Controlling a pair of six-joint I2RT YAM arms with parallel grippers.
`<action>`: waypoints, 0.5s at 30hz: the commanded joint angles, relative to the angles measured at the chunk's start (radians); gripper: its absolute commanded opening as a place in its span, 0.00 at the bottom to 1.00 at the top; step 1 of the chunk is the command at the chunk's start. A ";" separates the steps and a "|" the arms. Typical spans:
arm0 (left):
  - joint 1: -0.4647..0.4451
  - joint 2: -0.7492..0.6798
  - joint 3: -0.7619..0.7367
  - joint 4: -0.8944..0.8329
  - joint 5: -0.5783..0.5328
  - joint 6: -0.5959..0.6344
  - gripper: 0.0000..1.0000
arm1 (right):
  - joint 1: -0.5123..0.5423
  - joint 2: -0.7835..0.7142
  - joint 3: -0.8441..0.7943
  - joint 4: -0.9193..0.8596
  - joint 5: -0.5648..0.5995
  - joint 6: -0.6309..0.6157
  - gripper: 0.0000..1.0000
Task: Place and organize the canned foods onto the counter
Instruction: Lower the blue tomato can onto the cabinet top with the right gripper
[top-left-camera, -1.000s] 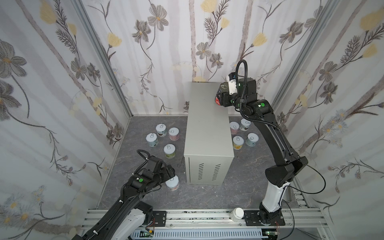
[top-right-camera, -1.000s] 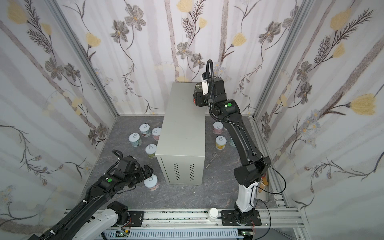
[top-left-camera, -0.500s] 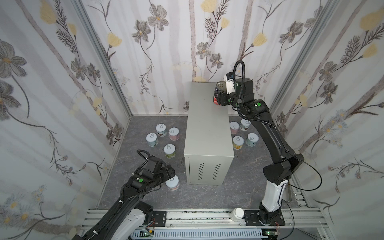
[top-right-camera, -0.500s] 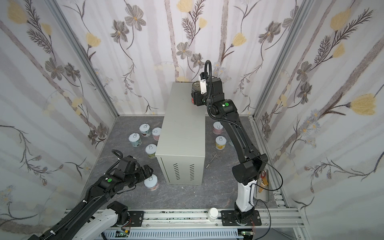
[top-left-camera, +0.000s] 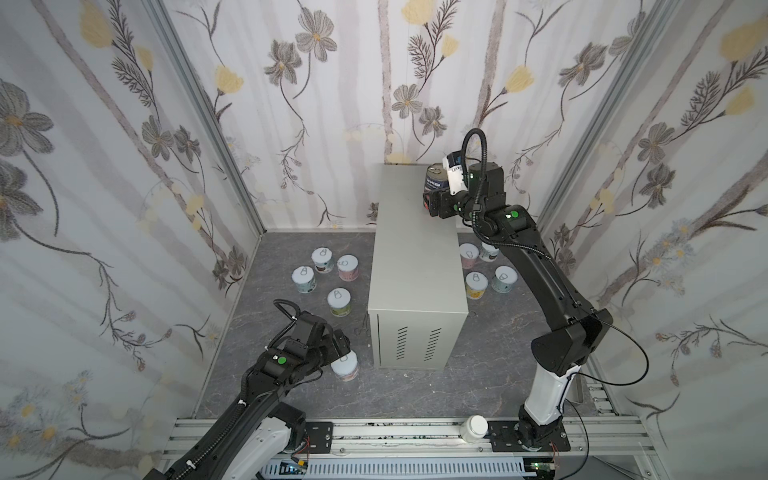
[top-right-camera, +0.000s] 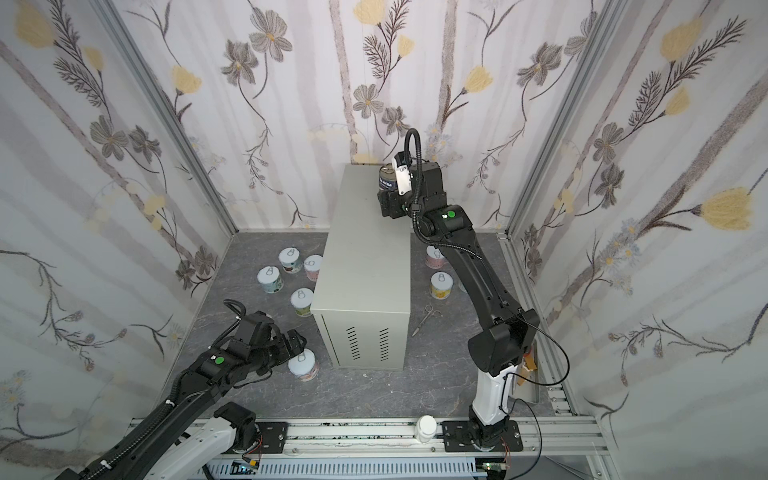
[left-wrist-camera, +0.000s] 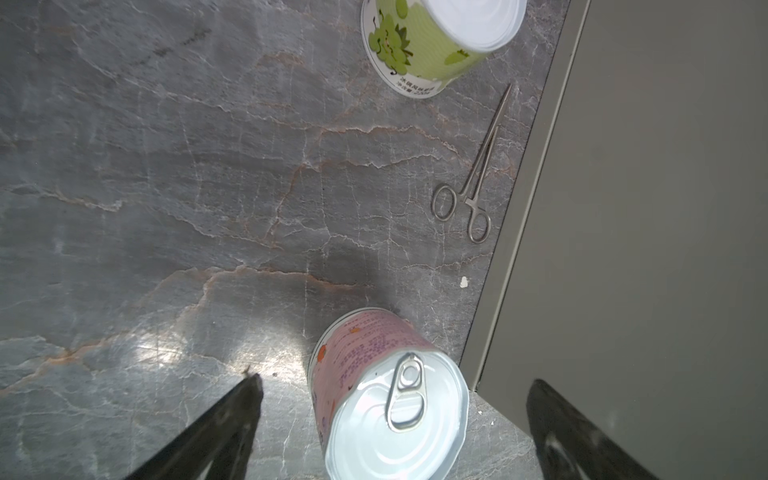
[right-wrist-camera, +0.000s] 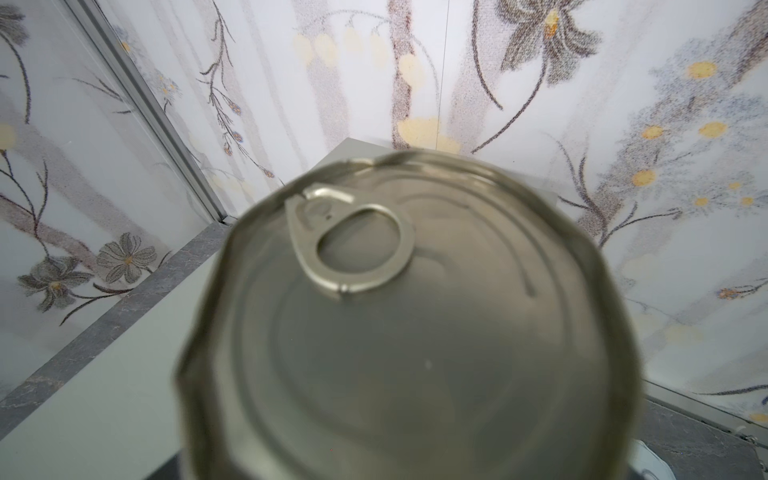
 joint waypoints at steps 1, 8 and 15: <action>0.001 0.002 0.000 0.024 -0.006 0.002 1.00 | 0.004 -0.077 -0.112 0.138 -0.048 -0.017 0.86; 0.001 0.005 -0.001 0.025 -0.001 0.004 1.00 | 0.004 -0.241 -0.397 0.332 -0.086 -0.026 0.85; 0.001 0.007 -0.003 0.027 -0.002 0.005 1.00 | 0.004 -0.297 -0.505 0.426 -0.058 -0.006 0.81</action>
